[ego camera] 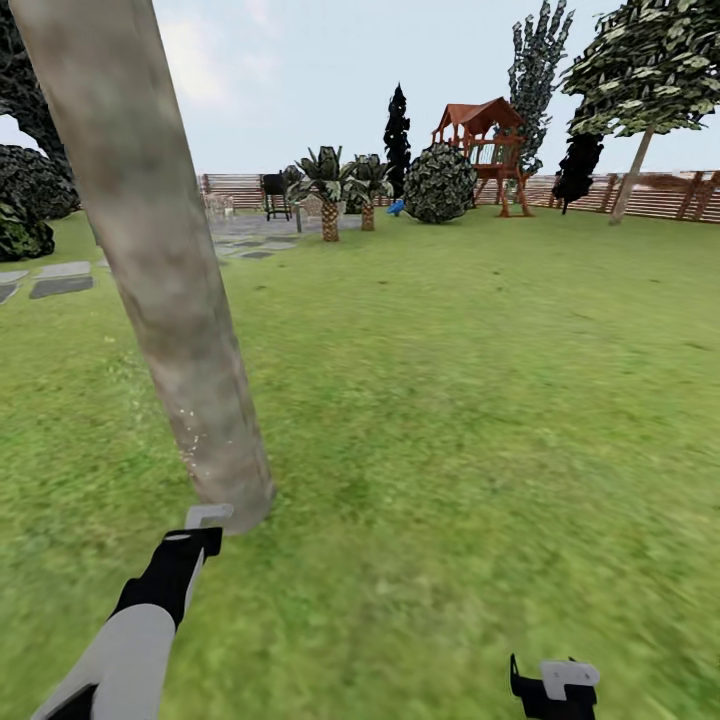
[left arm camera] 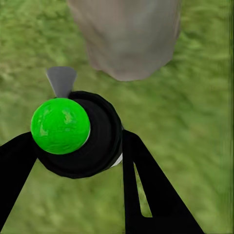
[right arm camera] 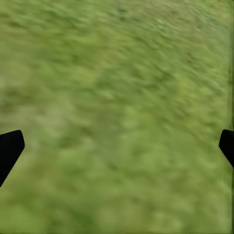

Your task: In the garden, pick up the pesticide atomizer on the floor and spray pesticide onto both trees until each tree trunk is fully covered.

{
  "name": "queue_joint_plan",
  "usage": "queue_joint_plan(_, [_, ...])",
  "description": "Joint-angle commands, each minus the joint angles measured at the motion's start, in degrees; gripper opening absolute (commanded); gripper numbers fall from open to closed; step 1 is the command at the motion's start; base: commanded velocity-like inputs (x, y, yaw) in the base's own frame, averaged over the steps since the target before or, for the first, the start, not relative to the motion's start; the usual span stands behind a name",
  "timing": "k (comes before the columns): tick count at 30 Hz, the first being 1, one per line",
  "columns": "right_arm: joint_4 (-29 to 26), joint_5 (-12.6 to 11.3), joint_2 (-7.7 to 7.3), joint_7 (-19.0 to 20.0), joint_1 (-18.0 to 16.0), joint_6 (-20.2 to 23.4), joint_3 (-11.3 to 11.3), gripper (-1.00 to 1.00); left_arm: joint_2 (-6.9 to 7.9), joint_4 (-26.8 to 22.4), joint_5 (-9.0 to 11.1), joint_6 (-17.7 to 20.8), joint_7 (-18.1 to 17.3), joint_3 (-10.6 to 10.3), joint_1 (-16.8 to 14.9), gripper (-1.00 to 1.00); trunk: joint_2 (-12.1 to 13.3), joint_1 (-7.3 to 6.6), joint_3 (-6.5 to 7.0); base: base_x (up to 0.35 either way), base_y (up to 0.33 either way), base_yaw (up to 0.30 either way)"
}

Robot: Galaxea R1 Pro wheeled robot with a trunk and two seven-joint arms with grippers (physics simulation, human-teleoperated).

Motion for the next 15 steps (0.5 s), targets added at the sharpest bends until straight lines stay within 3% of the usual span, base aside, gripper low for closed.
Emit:
queue_joint_plan(1, [0.0,0.0,-0.03,0.0,0.0,0.0,0.0,1.0,0.01,-0.2,0.0,0.0,0.1,0.0,0.0,-1.0,0.0,0.0,0.0,0.094,-0.26,0.0])
queue_joint_plan(6, [0.1,-0.1,0.26,0.1,0.0,0.1,0.0,1.0,0.51,-0.4,0.1,-0.2,0.7,0.3,0.0,-1.0,0.0,0.0,0.0,-0.089,-0.207,0.001])
queue_joint_plan(10, [0.1,-0.1,0.32,0.1,0.0,0.0,0.0,1.0,0.93,-0.2,0.1,-3.8,-0.3,0.2,0.0,-1.0,0.0,0.0,0.0,-0.013,-0.016,0.195])
queue_joint_plan(13, [0.1,-0.1,0.32,0.0,0.0,0.0,0.0,1.0,1.08,-0.5,-0.2,-4.3,-8.9,0.1,-0.4,-1.0,0.0,0.0,0.0,-0.001,-0.001,0.268])
queue_joint_plan(14, [0.1,-0.1,0.33,0.0,0.0,0.0,0.0,1.0,1.65,-0.8,-0.5,-4.2,-12.1,0.1,-0.4,-1.0,0.0,0.0,0.0,0.0,0.0,0.167])
queue_joint_plan(15, [0.1,-0.1,0.36,0.0,0.0,0.0,0.0,1.0,2.35,-1.0,-0.5,-4.2,-13.1,0.1,-0.5,-1.0,0.0,0.0,0.0,0.0,0.0,0.107])
